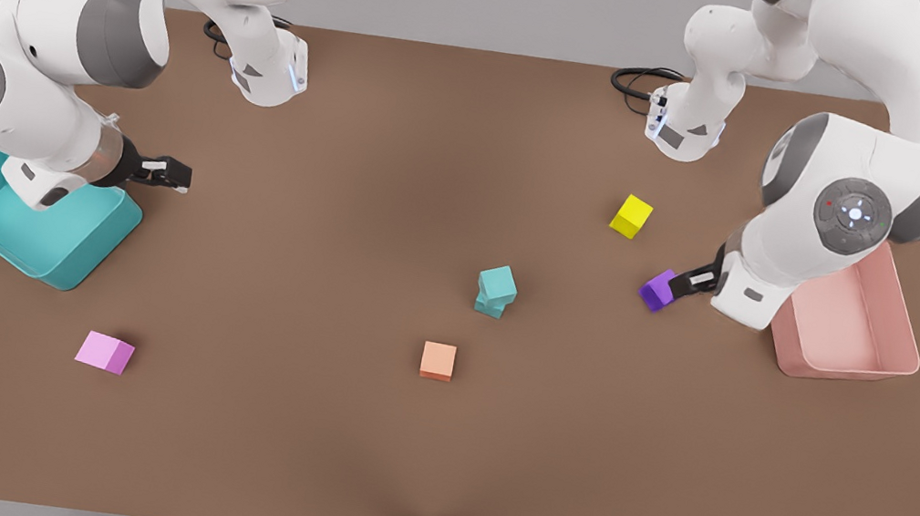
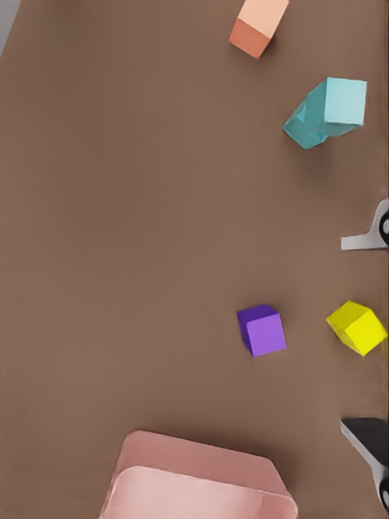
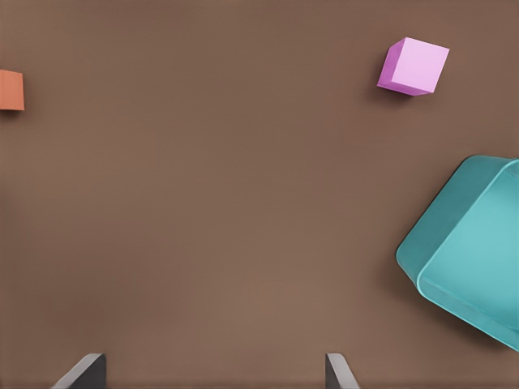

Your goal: Stack the two blue cubes on top of each other

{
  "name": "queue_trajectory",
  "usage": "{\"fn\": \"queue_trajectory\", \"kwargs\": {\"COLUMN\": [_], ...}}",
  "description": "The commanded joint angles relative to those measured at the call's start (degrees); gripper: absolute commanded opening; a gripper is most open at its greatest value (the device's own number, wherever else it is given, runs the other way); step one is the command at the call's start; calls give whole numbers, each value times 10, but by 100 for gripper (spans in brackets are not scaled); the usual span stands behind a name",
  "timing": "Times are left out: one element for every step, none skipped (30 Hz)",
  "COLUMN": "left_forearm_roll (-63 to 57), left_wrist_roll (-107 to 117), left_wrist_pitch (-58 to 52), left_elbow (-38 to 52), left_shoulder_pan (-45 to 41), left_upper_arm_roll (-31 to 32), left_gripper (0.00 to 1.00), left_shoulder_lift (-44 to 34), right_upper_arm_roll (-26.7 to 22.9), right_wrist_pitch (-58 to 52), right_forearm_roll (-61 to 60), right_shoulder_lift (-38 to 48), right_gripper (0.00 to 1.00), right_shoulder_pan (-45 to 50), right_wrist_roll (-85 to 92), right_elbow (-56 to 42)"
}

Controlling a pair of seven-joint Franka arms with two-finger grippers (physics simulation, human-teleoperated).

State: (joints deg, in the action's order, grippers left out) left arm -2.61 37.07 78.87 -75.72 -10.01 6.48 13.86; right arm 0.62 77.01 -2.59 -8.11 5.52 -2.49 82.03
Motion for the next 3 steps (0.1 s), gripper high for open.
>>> {"fn": "queue_trajectory", "kwargs": {"left_forearm_roll": [-27,-27,-27], "left_wrist_roll": [-369,-369,-369], "left_wrist_pitch": [-92,-92,-93], "left_elbow": [-7,-7,-7], "left_shoulder_pan": [4,4,4], "left_upper_arm_roll": [2,2,1], "left_gripper": [100,100,100], "left_shoulder_lift": [-14,-14,-13], "right_upper_arm_roll": [0,0,0], "right_wrist_pitch": [0,0,0], "right_forearm_roll": [0,1,4], "right_shoulder_lift": [1,2,3], "right_gripper": [100,100,100], "right_shoulder_pan": [0,0,0], "right_wrist_roll": [1,1,1], "right_elbow": [0,0,0]}}
